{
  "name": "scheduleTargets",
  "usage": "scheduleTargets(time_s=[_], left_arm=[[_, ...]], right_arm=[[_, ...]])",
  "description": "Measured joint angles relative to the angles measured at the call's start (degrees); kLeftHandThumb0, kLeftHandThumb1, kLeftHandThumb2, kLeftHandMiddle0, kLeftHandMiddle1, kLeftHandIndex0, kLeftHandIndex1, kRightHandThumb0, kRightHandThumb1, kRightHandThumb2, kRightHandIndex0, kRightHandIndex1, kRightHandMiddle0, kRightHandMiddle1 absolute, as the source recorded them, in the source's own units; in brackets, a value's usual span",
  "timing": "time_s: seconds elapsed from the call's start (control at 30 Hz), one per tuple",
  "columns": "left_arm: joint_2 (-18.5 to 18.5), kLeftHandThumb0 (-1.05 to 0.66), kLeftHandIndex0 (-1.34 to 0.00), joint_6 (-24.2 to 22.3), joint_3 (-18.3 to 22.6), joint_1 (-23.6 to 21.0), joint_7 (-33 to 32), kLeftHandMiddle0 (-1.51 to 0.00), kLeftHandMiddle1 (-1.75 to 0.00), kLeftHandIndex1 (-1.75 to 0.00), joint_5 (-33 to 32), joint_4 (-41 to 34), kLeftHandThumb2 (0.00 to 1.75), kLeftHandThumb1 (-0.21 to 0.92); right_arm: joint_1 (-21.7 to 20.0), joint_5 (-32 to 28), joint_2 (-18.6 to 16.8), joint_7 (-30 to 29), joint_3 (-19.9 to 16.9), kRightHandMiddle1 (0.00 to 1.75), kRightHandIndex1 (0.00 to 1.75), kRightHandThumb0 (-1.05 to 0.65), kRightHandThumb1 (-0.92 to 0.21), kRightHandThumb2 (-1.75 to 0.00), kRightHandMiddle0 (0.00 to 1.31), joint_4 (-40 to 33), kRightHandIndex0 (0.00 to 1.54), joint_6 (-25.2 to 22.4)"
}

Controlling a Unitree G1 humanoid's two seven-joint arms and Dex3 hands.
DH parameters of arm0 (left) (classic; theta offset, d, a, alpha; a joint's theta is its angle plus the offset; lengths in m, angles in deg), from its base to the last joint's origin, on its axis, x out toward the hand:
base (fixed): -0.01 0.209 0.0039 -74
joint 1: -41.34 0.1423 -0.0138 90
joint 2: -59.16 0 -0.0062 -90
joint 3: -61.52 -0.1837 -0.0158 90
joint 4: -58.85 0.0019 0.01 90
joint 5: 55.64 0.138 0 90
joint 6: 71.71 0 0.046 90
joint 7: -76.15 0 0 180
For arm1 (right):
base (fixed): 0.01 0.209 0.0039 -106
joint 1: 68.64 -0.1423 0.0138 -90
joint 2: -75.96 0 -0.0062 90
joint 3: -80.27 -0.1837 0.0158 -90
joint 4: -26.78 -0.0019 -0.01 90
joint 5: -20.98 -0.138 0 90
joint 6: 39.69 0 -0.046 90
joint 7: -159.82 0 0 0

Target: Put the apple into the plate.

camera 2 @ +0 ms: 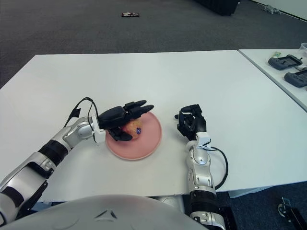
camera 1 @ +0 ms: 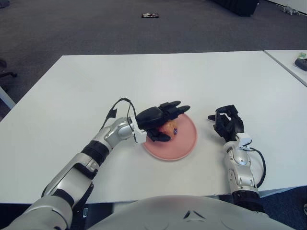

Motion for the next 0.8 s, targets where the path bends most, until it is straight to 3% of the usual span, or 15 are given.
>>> scheduleTargets(time_s=[0.37, 0.8], left_arm=[[1.7, -1.05, 0.00, 0.8, 6.8, -0.1, 1.0, 0.00, 0.00, 0.00, -11.0, 4.5, 0.70, 0.92], [8.1, -1.05, 0.00, -7.9, 17.2, 5.6, 0.2, 0.00, 0.00, 0.00, -23.0, 0.9, 0.82, 0.92]], right_arm=[[0.0, 0.0, 0.0, 0.0, -0.1, 1.75, 1.23, -0.37, -0.76, -0.76, 0.29, 0.0, 0.50, 0.0], [-0.1, 0.6, 0.1, -0.3, 0.2, 1.75, 1.24, -0.36, -0.79, -0.71, 0.27, 0.0, 0.50, 0.0]])
